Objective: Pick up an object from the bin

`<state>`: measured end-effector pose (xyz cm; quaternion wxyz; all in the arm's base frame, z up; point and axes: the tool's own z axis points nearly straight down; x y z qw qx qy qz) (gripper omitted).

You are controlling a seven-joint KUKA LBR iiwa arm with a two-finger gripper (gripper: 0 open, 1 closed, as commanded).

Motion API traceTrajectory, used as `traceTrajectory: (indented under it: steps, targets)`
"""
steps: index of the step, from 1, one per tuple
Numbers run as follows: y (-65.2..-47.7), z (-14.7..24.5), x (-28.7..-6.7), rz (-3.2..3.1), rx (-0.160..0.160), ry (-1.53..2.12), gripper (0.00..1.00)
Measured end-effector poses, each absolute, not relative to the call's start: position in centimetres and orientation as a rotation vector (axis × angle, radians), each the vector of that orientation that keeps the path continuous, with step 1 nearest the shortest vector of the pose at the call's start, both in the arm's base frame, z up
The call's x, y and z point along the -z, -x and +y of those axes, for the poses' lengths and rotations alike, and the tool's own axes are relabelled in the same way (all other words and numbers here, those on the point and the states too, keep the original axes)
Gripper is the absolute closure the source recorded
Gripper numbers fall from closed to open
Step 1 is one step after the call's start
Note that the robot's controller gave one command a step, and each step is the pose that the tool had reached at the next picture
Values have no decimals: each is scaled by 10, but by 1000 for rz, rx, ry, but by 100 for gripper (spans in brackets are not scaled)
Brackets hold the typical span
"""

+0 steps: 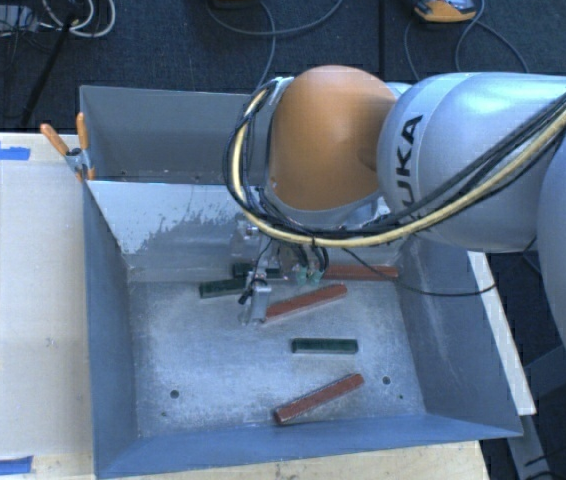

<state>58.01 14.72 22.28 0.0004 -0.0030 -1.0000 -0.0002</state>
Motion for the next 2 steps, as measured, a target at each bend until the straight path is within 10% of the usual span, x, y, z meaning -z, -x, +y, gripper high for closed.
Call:
traceTrajectory:
  steps: [1,2]
  targets:
    - [-620,35,-141,-3137,-7,-8,0]
    - [-619,-16,-67,-3144,7,-52,0]
